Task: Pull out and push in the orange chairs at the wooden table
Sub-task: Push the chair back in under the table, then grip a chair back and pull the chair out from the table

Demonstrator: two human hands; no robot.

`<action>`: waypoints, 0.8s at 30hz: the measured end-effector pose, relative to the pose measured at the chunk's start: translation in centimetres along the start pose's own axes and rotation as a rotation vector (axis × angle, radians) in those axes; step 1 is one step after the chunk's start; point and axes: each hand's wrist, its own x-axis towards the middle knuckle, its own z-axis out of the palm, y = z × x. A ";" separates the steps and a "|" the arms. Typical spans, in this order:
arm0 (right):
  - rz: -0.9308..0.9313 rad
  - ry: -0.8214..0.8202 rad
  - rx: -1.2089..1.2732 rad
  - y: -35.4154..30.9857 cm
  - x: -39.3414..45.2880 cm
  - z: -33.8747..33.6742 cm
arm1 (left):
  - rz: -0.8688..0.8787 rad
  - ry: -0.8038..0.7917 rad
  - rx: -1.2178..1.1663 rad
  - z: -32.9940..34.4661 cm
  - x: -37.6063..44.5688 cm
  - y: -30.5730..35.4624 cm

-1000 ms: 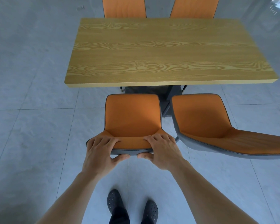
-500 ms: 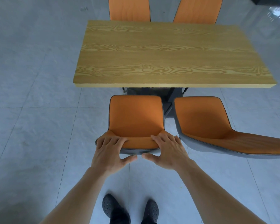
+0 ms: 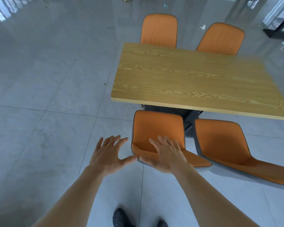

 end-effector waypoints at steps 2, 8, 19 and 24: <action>-0.029 -0.010 -0.005 -3.4 1.1 -0.8 | -0.040 0.008 -0.013 -1.3 -0.8 -2.7; -0.119 -0.042 -0.053 -13.3 4.8 -2.8 | -0.154 0.068 -0.069 -4.5 -3.2 -11.0; -0.274 -0.055 -0.119 -25.9 15.5 -5.4 | -0.337 0.137 -0.071 -9.3 -1.7 -24.6; -0.273 -0.067 -0.106 -30.2 24.4 -7.8 | -0.348 0.153 -0.065 -13.8 4.8 -31.2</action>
